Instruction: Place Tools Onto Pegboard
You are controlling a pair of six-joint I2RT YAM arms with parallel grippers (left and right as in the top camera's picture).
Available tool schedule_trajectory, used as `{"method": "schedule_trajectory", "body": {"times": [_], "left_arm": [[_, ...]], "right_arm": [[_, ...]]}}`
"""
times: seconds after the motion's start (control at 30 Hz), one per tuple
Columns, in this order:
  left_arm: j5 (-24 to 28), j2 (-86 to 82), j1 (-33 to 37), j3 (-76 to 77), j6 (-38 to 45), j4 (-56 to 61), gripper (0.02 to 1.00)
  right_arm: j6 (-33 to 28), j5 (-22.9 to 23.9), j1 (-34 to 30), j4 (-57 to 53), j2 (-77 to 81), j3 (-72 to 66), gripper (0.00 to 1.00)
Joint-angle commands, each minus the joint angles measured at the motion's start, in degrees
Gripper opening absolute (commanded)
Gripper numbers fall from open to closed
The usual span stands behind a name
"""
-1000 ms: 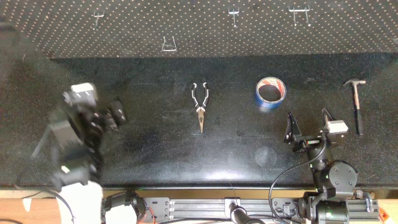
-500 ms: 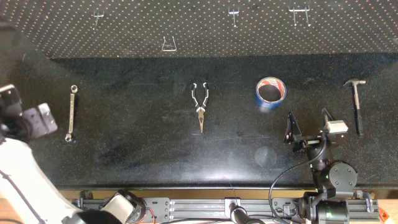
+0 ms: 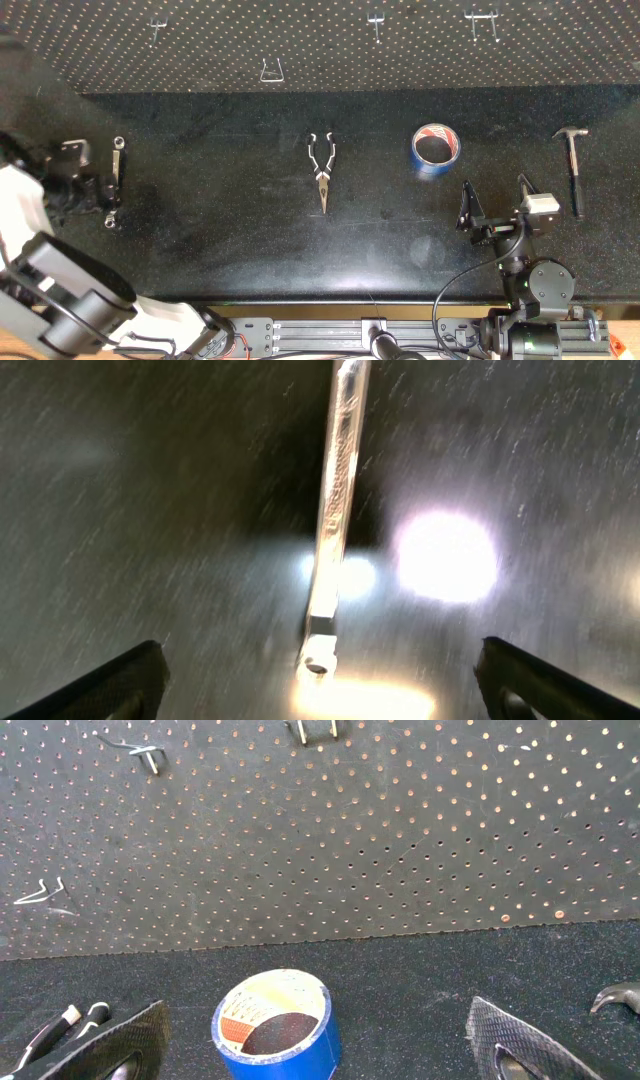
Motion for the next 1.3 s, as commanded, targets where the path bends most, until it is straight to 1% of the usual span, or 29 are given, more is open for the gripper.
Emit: {"method": "schedule_trajectory", "body": {"times": [0.03, 0.13, 0.2, 0.53, 0.67, 0.97, 1.1, 1.3], "left_arm": [[-0.44, 3.08, -2.23, 0.90, -4.76, 4.96, 0.993], [-0.59, 4.42, -2.23, 1.42, -4.87, 6.49, 0.996], [-1.75, 5.95, -2.27, 2.19, -4.87, 6.62, 0.993], [-1.97, 10.47, -2.32, 2.78, -4.87, 7.23, 0.996], [-3.26, 11.28, -3.21, 2.78, -4.74, 7.80, 0.996], [-3.21, 11.76, -5.14, 2.78, -4.66, 10.40, 0.998], [-3.21, 11.76, -5.22, 2.78, -6.14, 11.91, 0.996], [-2.75, 11.82, -5.22, 2.78, -6.14, 12.39, 0.996]], "right_arm": [[0.42, 0.50, 0.24, -0.17, -0.31, -0.24, 0.972], [0.42, 0.50, 0.24, -0.17, -0.31, -0.24, 0.972], [0.42, 0.50, 0.24, -0.17, -0.31, -0.24, 0.972], [0.42, 0.50, 0.24, -0.17, -0.31, -0.24, 0.972], [0.42, 0.50, 0.24, -0.17, -0.31, -0.24, 0.972], [0.42, 0.50, 0.24, -0.17, -0.31, -0.24, 0.972], [0.42, 0.50, 0.24, -0.17, -0.31, -0.24, 0.972], [0.42, 0.50, 0.24, -0.17, -0.31, -0.24, 0.972]]}}
